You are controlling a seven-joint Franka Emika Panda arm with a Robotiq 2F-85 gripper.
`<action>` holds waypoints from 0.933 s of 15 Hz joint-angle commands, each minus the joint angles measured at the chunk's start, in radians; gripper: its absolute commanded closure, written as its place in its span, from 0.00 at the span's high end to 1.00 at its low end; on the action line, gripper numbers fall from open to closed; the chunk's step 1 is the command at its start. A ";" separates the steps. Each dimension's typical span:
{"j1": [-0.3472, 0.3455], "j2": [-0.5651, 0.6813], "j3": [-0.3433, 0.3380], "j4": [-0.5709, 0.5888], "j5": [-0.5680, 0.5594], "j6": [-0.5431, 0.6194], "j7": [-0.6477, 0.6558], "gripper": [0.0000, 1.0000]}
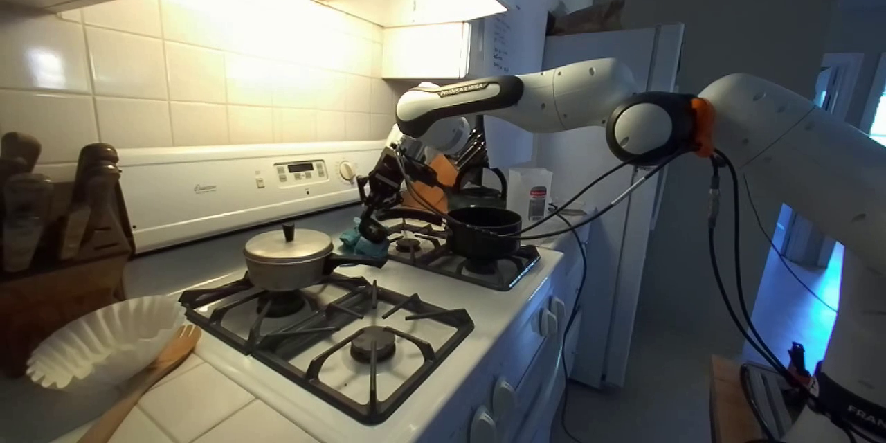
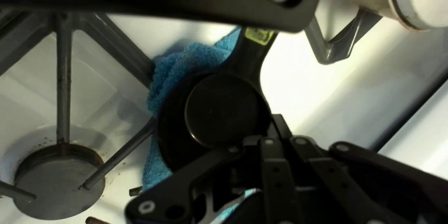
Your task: Pick up the scooper, wipe it against the towel, then put it on the left counter
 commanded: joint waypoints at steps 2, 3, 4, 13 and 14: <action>0.009 -0.009 -0.124 -0.016 -0.125 0.005 0.133 0.01; 0.010 -0.011 -0.155 -0.020 -0.156 -0.005 0.162 0.01; 0.017 -0.008 -0.188 -0.023 -0.164 -0.008 0.175 0.01; 0.055 -0.058 -0.237 -0.004 -0.149 0.147 0.136 0.01; 0.068 -0.073 -0.242 -0.012 -0.154 0.191 0.134 0.01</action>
